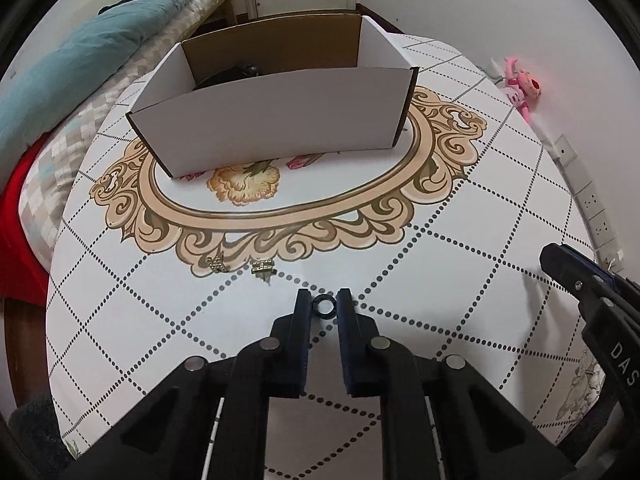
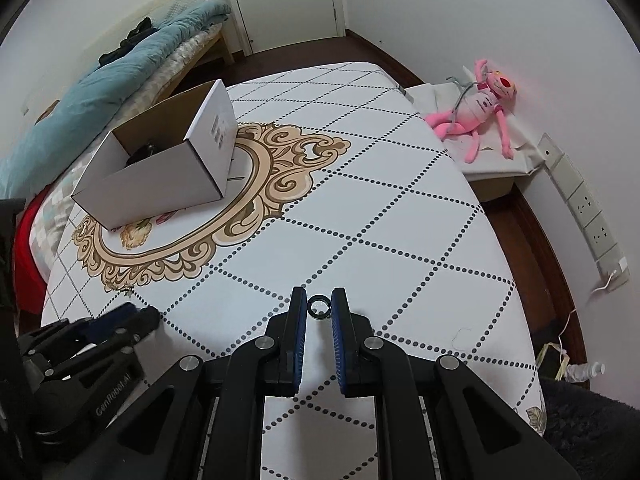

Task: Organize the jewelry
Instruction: 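Grasp a black ring with the left tool while the right tool carries its ring into the box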

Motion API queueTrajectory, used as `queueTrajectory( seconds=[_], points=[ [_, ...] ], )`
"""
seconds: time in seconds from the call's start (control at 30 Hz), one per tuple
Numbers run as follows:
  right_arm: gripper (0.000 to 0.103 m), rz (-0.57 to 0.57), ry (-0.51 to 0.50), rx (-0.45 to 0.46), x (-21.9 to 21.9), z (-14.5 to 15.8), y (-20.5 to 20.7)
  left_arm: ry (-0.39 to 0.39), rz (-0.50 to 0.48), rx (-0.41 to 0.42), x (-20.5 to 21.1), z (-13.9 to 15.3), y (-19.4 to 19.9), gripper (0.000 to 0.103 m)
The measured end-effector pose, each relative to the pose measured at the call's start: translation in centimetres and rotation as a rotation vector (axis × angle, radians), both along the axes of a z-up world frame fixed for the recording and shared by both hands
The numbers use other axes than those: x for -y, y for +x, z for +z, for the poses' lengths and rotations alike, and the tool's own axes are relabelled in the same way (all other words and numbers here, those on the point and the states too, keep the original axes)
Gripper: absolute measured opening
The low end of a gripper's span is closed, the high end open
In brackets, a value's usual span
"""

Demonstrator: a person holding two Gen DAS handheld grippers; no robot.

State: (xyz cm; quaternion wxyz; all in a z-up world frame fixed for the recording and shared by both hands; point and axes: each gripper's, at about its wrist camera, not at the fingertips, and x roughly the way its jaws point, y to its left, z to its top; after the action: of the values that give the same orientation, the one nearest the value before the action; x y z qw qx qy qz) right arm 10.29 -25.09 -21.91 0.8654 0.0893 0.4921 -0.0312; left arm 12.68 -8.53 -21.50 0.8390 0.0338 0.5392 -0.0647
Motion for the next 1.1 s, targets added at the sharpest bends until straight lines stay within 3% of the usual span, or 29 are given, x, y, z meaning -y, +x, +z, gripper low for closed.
queueTrajectory(
  seconds=[0.27,0.5,0.7,0.9,1.1],
  points=[
    [0.013,0.002,0.018,0.031,-0.1,1.4,0.1,-0.022,0.007,0.015,-0.6,0.9,-0.2,0.010],
    [0.013,0.037,0.086,0.087,-1.0,4.5,1.7,-0.101,0.023,0.061,-2.3,6.0,1.0,0.010],
    [0.013,0.126,0.182,0.124,-3.5,7.6,7.2,-0.159,0.067,0.063,-5.4,10.2,6.8,0.010],
    [0.013,0.232,0.217,0.020,-6.8,7.1,16.0,-0.150,0.111,0.017,-8.0,10.3,12.3,0.010],
    [0.013,0.282,0.189,-0.110,-8.2,4.8,20.9,-0.122,0.120,-0.061,-8.7,9.1,15.7,0.012]
  ],
)
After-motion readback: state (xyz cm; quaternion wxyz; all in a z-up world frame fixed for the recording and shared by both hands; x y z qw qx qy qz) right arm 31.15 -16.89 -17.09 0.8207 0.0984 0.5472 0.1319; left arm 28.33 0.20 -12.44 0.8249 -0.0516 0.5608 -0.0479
